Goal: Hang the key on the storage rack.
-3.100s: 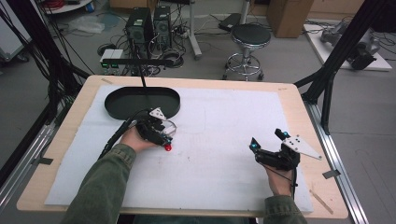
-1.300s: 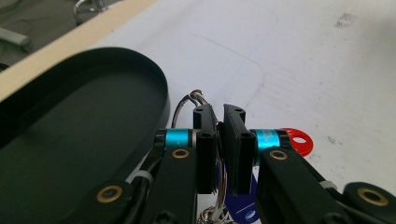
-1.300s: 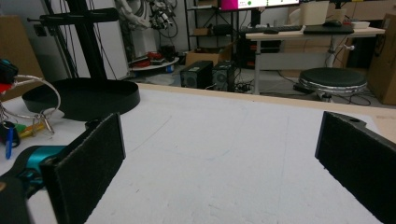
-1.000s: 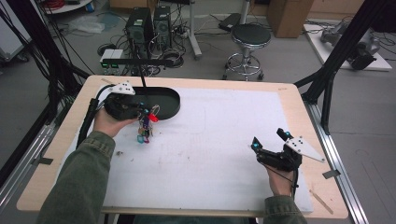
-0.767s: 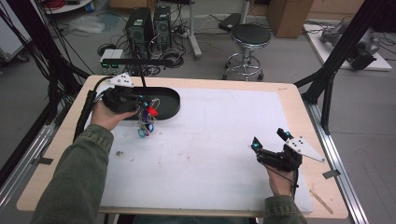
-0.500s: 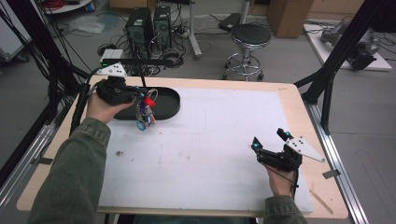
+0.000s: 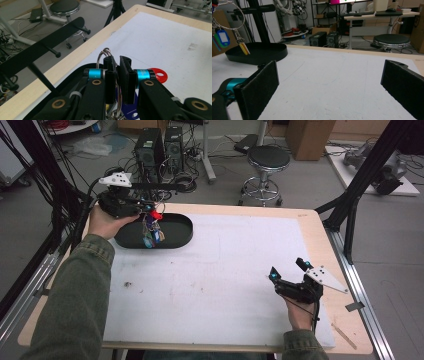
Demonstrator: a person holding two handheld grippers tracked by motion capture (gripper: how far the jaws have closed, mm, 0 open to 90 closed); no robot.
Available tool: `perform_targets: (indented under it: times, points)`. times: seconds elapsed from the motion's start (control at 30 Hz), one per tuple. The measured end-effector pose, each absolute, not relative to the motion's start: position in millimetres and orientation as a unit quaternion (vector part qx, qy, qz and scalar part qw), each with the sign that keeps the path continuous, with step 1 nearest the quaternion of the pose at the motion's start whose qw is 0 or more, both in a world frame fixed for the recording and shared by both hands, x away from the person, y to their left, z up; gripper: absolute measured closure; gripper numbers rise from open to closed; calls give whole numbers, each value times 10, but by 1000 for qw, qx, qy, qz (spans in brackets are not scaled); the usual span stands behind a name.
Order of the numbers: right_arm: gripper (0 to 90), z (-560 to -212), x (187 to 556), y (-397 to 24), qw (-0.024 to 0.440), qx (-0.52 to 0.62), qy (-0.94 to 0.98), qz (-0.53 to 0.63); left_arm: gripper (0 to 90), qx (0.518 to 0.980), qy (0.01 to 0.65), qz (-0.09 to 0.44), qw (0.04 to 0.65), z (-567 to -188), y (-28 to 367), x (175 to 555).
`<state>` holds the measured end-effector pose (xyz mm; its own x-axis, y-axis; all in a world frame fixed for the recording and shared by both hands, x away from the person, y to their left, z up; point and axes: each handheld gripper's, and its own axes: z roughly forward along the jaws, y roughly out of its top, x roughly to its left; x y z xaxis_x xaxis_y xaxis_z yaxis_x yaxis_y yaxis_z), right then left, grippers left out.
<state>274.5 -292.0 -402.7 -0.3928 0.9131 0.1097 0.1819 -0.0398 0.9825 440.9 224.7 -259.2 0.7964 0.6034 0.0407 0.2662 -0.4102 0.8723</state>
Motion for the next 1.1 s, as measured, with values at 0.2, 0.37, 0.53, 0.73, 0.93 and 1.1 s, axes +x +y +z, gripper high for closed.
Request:
perform_targets:
  times: [0.2,0.37,0.53,0.73,0.93,1.1]
  points:
    - [5,-4037,2762,-2942,316,450,614,566,836,818,269,182,474,-2576,2266,4517]
    - [5,-4040,2764,-2934,311,451,617,566,836,812,277,192,477,-2605,2325,4623]
    - [5,-4054,2784,-2918,311,445,623,564,836,796,283,202,495,-2627,2386,4724]
    - [5,-4057,2789,-2924,311,445,623,564,836,784,296,208,505,-2695,2436,4857]
    - [5,-4057,2787,-2924,312,446,623,562,836,791,303,219,485,-2688,2390,4982]
    - [5,-4054,2772,-2939,310,450,620,564,836,792,302,226,480,-2637,2319,5055]
